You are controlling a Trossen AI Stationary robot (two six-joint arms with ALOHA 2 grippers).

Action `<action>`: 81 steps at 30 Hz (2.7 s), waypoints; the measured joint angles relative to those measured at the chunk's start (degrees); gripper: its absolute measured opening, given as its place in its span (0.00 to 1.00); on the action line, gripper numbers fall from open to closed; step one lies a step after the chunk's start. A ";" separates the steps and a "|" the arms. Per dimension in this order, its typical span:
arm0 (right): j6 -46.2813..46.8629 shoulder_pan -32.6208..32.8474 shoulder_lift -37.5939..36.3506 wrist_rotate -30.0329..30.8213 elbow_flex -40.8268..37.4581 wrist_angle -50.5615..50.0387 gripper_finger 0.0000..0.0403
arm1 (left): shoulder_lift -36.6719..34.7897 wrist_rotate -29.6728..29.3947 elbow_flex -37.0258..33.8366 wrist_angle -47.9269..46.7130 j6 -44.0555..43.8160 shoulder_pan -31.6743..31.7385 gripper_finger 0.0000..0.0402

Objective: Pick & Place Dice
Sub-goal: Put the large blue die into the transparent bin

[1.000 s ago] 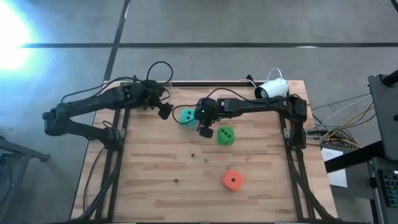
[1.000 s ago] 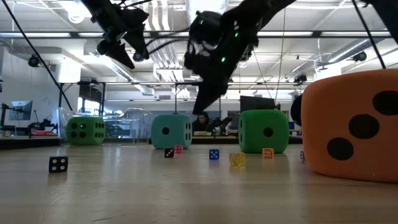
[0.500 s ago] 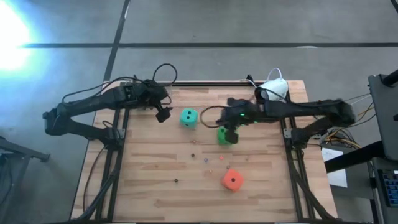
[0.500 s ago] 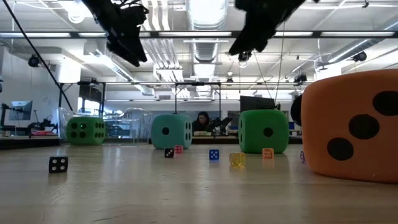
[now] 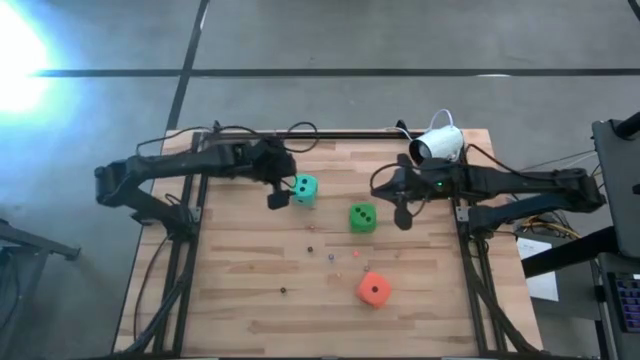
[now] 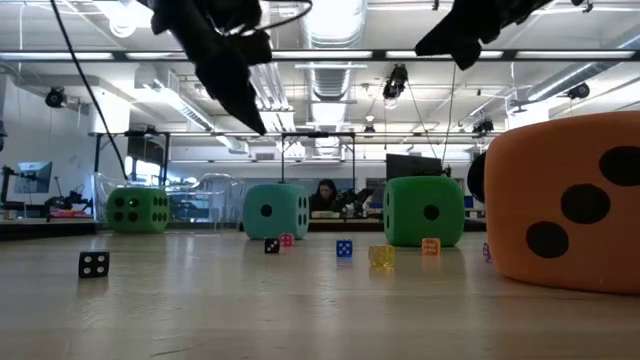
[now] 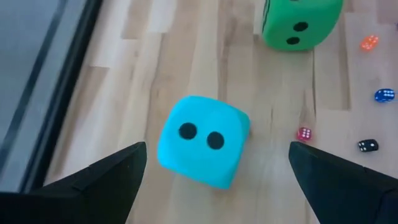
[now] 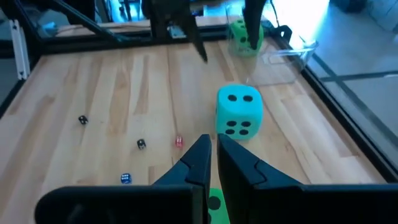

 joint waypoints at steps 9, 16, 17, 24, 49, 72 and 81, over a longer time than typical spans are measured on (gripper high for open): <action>-0.22 0.00 -0.57 0.00 -1.11 0.90 0.07 | 10.31 0.05 2.71 3.15 1.02 0.06 0.98; -0.24 0.00 -0.63 0.00 -1.28 0.84 0.07 | 16.21 3.01 6.08 2.19 2.78 -0.26 0.98; -0.26 0.00 -0.63 0.00 -1.28 0.84 0.07 | 16.38 3.00 6.27 1.72 2.87 -0.29 0.98; -0.46 0.00 -0.59 0.00 -1.30 0.84 0.07 | 15.71 1.26 6.29 0.99 3.04 0.25 0.98; -1.12 -0.02 -0.56 0.00 -1.30 0.89 0.07 | 16.39 -1.07 5.45 0.57 3.86 1.11 0.98; -1.38 -0.02 -0.57 0.00 -1.30 1.24 0.07 | 15.92 -0.23 0.39 7.43 4.09 1.54 0.98; -1.55 -0.02 -0.59 0.00 -1.30 1.78 0.07 | 15.69 0.17 2.78 6.91 4.12 1.54 0.98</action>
